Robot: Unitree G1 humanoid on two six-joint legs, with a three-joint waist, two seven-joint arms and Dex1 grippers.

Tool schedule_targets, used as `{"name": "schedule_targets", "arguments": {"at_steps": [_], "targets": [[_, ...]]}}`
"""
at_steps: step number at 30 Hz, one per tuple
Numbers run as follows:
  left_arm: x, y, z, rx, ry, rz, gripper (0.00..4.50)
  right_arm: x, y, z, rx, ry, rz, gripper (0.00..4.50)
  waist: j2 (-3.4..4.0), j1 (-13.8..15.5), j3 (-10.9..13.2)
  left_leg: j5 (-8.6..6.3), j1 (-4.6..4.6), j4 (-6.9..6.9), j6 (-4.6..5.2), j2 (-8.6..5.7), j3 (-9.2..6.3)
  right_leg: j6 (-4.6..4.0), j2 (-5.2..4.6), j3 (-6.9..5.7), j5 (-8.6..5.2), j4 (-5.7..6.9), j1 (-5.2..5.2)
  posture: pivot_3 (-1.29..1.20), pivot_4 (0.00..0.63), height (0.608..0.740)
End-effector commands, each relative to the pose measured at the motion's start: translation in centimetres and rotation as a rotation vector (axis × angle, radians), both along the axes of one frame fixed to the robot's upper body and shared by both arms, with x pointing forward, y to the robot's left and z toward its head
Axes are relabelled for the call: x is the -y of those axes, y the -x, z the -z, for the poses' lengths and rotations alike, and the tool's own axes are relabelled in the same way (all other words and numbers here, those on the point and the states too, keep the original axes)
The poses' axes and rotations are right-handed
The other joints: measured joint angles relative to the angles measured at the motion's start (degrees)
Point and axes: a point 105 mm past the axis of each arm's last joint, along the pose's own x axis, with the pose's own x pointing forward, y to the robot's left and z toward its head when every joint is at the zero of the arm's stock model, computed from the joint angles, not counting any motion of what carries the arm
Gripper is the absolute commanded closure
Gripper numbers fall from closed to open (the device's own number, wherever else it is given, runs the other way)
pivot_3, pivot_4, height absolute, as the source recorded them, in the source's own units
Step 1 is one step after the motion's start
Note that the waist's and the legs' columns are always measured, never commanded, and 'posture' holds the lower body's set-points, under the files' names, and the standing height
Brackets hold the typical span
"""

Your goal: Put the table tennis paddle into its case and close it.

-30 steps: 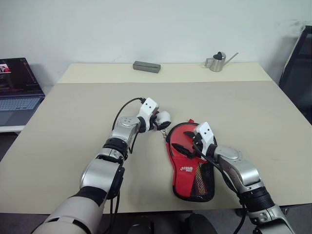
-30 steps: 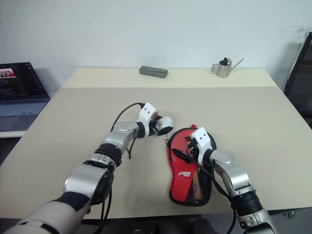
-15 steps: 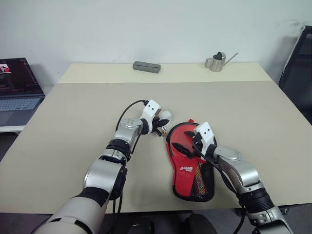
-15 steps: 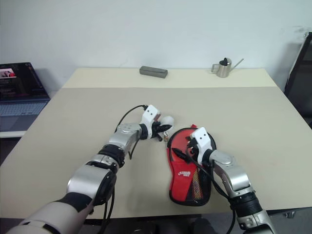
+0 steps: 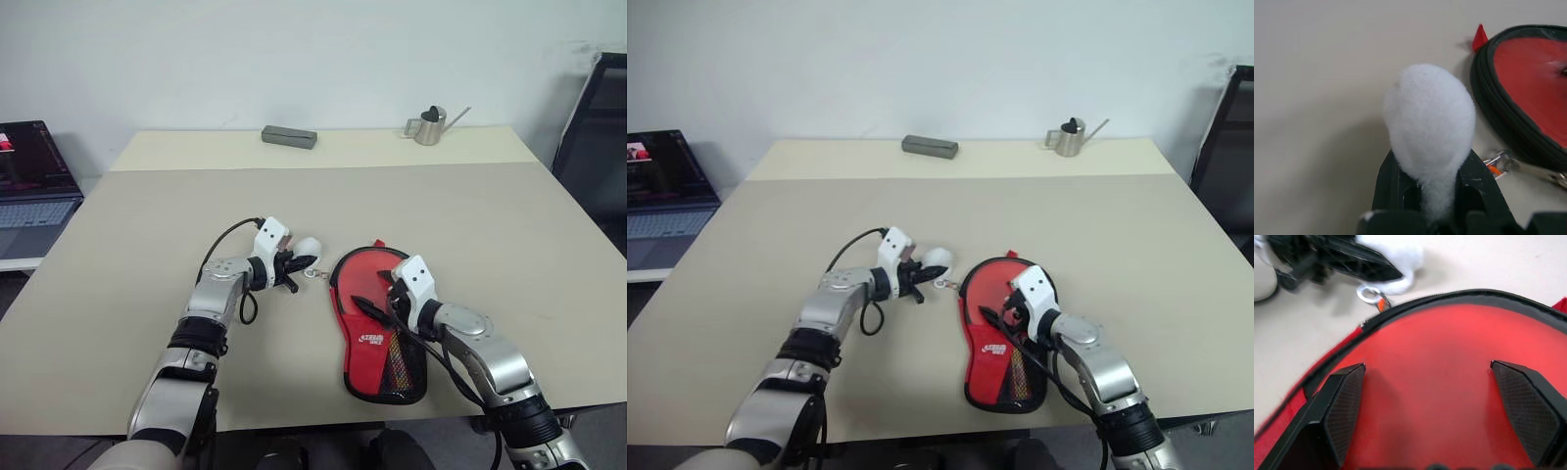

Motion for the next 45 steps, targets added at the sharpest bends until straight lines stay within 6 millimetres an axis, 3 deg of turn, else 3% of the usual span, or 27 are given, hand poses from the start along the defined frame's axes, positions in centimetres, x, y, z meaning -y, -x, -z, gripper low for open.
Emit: {"name": "schedule_targets", "arguments": {"at_steps": [1, 9, 18, 23, 30, 38, 45], "targets": [[1.0, -0.3, -2.7, 0.071, 0.009, 0.034, 4.22, 0.4, 0.2, 3.0, -0.072, 0.097, 0.017, 0.0, -0.01, 0.15, 0.0, -0.01, 0.07, 0.0, 0.02, -0.01, 0.01, 0.01, 0.0, 0.01, 0.01, 0.0, 0.07, 0.0, 0.15, 0.74], [2.8, -2.5, -4.9, 0.184, -0.072, 0.066, 4.22, -0.3, 0.1, 4.2, -0.083, 0.137, 0.016, 0.0, -0.04, 0.23, -0.12, -0.05, 0.81, -0.08, 0.07, -0.01, 0.03, 0.05, 0.04, -0.01, 0.0, -0.06, 0.81, 0.0, 0.15, 0.74], [4.8, -4.0, -4.4, 0.225, -0.156, 0.1, 4.22, -1.3, 0.3, 5.0, -0.095, 0.152, 0.016, 0.0, -0.05, -0.13, -0.27, -0.05, 0.82, -0.1, 0.07, -0.03, 0.04, 0.05, 0.11, -0.01, 0.0, -0.05, 0.78, 0.0, 0.15, 0.74], [5.0, -4.7, -4.2, 0.247, -0.184, 0.065, 4.22, -2.0, 0.5, 5.4, -0.098, 0.155, 0.021, 0.0, -0.06, -0.18, -0.28, -0.05, 0.81, -0.1, 0.08, -0.04, 0.06, 0.06, 0.11, 0.0, 0.0, -0.05, 0.77, 0.0, 0.15, 0.74], [4.9, -5.9, -5.7, 0.3, -0.199, -0.022, 4.22, -2.4, 1.1, 6.1, -0.116, 0.156, 0.033, 0.0, -0.1, -0.17, -0.3, -0.05, 0.81, -0.1, 0.08, -0.05, 0.04, 0.11, 0.12, -0.02, -0.01, -0.05, 0.78, 0.0, 0.15, 0.74], [5.6, -6.5, -6.6, 0.323, -0.211, -0.053, 4.22, -2.3, 1.8, 6.6, -0.139, 0.155, 0.064, 0.0, -0.12, -0.16, -0.35, -0.06, 0.81, -0.12, 0.08, -0.06, 0.04, 0.15, 0.13, -0.03, -0.04, -0.07, 0.78, 0.0, 0.15, 0.74], [7.7, -6.6, -6.8, 0.341, -0.193, -0.075, 4.22, -2.1, 2.8, 6.7, -0.155, 0.153, 0.093, 0.0, -0.14, 0.24, -0.35, -0.07, 0.76, -0.13, 0.08, -0.06, 0.02, 0.14, 0.1, -0.03, -0.03, -0.14, 0.77, 0.0, 0.15, 0.74]]}}
